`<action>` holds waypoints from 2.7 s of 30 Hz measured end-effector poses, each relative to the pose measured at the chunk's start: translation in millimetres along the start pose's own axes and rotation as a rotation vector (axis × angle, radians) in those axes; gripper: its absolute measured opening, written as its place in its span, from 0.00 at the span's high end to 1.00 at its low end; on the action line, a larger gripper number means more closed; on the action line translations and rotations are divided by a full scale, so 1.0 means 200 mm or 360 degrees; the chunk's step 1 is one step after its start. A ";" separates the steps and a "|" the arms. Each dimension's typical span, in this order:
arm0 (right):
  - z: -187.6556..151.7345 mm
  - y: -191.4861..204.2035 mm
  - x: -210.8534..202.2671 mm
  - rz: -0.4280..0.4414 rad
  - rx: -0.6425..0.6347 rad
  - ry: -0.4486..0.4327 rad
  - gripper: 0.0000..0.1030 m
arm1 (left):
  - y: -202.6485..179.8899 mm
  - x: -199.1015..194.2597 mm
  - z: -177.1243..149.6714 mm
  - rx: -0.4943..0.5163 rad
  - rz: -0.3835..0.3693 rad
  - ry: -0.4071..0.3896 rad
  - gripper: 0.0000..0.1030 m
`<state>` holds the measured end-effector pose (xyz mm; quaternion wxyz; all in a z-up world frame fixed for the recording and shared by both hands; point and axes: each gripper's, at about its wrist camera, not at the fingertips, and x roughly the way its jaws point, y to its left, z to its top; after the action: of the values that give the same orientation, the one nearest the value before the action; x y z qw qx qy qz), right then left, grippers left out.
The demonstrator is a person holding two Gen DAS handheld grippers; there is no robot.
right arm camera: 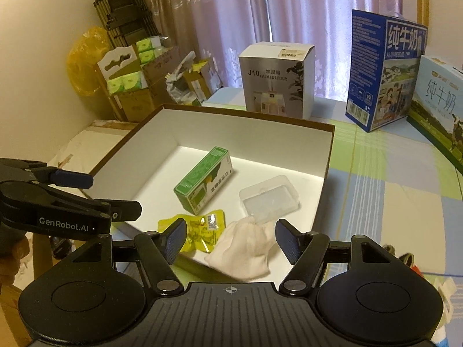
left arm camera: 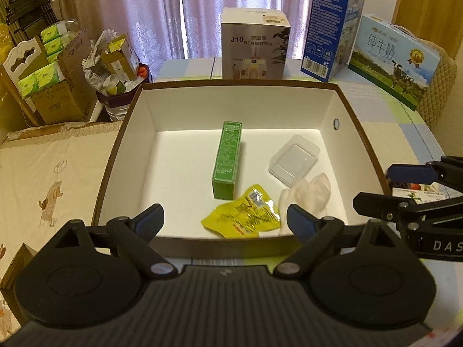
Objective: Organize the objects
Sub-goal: 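Withdraw both tools from the brown box, then move both tools toward the loose items beside the brown box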
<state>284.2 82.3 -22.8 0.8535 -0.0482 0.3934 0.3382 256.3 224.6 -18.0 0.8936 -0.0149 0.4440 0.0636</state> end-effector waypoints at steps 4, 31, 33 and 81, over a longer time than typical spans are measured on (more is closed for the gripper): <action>-0.04 -0.01 -0.06 0.0011 0.0010 -0.0003 0.37 | -0.04 -0.05 -0.05 0.0003 -0.0007 0.0003 0.13; -0.44 -0.25 -0.51 0.0031 0.0117 0.0019 0.37 | -0.53 -0.21 -0.34 0.0058 -0.0102 0.0070 0.12; -0.48 -0.30 -0.55 0.0019 0.0139 0.0029 0.37 | -0.60 -0.21 -0.36 0.0075 -0.0127 0.0081 0.12; -0.94 -1.24 -0.62 -0.0312 0.0228 0.0071 0.37 | -1.49 0.18 -0.30 0.0169 -0.0248 0.0278 0.12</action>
<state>259.9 -240.7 -110.3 0.8749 -0.0330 0.4287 0.2230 268.2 -72.6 -92.2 0.8534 -0.0076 0.5203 -0.0313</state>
